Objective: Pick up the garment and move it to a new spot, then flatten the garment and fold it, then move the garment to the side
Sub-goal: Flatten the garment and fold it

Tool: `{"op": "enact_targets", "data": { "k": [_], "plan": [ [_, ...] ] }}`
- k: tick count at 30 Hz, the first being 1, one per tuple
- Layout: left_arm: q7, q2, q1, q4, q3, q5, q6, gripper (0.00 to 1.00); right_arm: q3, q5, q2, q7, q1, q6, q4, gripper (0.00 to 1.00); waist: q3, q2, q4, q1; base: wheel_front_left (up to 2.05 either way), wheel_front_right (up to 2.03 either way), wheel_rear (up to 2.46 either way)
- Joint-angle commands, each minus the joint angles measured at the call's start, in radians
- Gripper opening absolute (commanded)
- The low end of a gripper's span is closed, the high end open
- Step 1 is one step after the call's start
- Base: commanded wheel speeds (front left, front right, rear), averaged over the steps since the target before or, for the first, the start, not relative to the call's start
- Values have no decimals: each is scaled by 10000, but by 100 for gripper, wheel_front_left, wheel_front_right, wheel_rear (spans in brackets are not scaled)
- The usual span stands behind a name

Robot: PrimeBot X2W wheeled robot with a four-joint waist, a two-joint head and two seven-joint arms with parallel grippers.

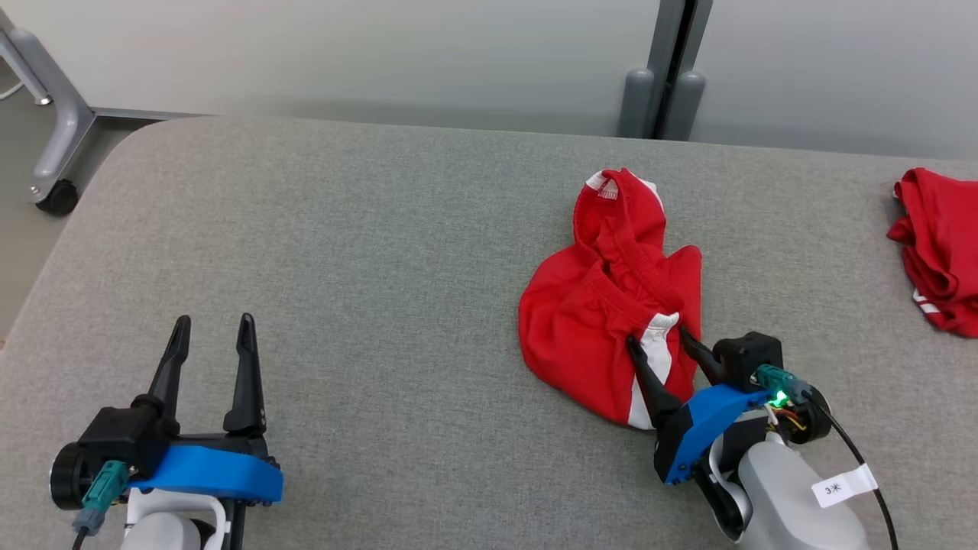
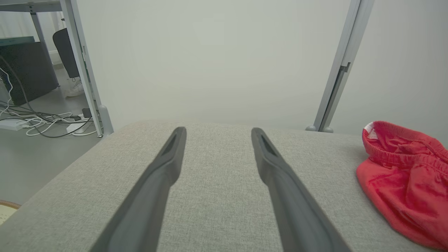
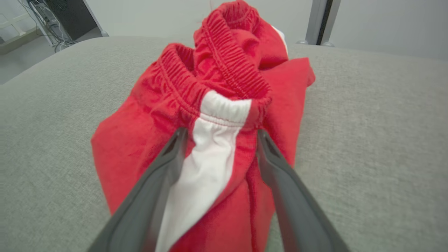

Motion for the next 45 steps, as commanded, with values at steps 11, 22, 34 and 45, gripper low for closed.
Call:
{"op": "enact_targets", "data": {
  "k": [11, 22, 34, 45],
  "plan": [
    [-40, -154, -275, 247, 91, 215, -200, 100, 810, 982, -23, -559, -1018, 1, 580, 0, -133, -1, 283, -1, 0, 0, 0],
    [-40, -294, -180, 315, 43, 301, -298, 100, 3113, 1356, -25, -570, -661, 1, -1500, 0, -225, -1, 790, -1, 0, 0, 0],
    [-41, -435, -270, 538, -43, 287, -373, 100, 7365, 2940, -31, -270, -394, 1, -931, 100, -152, -1, 1211, -1, 0, 0, 0],
    [-41, -428, -41, 437, 356, 364, -394, 100, 6133, 2580, -31, -564, -1102, 1, -775, 100, -238, -1, 422, -1, 0, 0, 0]
  ]
}}
